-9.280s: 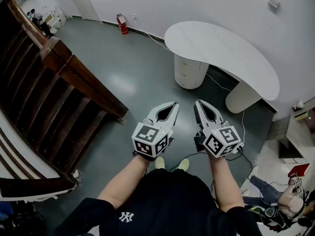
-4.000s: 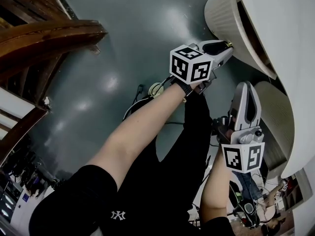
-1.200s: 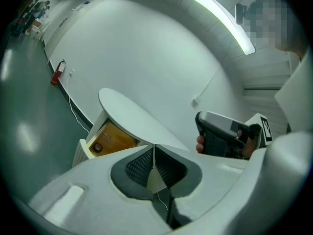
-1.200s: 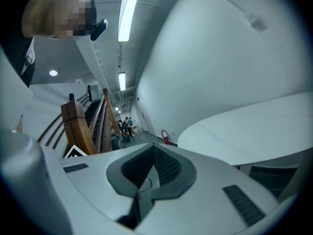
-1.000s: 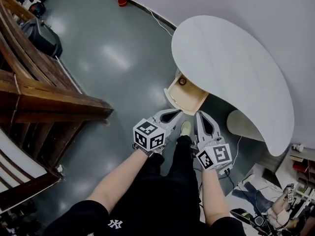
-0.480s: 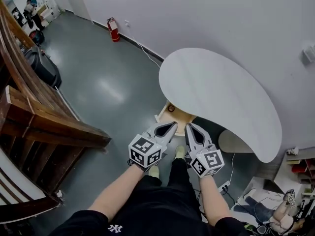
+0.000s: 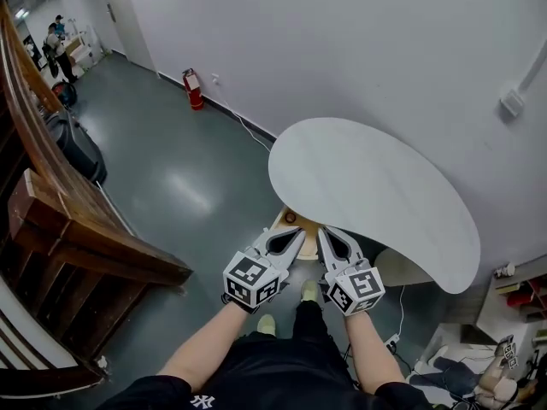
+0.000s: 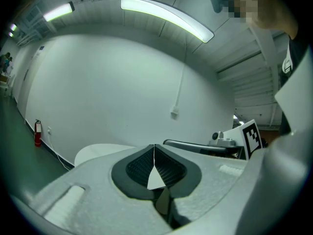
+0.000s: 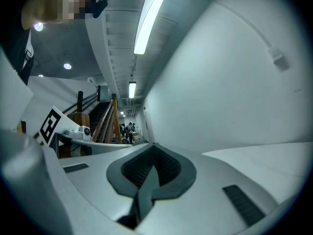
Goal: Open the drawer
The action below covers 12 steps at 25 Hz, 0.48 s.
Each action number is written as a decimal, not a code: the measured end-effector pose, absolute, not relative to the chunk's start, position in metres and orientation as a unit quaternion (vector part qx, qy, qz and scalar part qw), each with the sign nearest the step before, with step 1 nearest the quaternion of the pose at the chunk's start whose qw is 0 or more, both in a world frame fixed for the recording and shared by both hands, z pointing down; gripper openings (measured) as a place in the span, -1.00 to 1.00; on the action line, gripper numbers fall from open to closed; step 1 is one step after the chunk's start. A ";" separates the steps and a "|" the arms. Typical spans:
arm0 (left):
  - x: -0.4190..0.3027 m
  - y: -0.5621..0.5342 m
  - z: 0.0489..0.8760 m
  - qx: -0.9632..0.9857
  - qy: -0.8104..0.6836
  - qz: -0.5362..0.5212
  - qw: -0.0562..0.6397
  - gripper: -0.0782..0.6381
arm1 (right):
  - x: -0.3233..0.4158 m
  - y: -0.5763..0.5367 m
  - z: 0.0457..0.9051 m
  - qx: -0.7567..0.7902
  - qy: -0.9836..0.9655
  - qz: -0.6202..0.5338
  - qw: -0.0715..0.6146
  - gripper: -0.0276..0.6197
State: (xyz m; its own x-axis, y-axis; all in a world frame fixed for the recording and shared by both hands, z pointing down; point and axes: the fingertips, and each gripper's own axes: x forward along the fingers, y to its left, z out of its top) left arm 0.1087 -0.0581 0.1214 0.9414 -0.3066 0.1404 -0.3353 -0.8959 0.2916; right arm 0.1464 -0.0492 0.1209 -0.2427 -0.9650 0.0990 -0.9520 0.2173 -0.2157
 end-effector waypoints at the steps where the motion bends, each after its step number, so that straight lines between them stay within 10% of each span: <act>1: 0.110 -0.058 0.119 0.973 -0.165 0.044 0.155 -0.74 | 0.148 -0.049 0.119 -0.616 0.779 -0.114 0.029 -0.87; 12: 0.119 -0.063 0.111 0.975 -0.167 0.040 0.142 -0.74 | 0.157 -0.055 0.112 -0.622 0.775 -0.106 0.029 -0.87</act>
State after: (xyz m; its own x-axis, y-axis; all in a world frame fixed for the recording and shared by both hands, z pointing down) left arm 0.1194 -0.0625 0.1113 0.9413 -0.3132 0.1262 -0.3362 -0.9041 0.2638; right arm 0.1565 -0.0545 0.1118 -0.2250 -0.9705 0.0870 -0.9580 0.2041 -0.2014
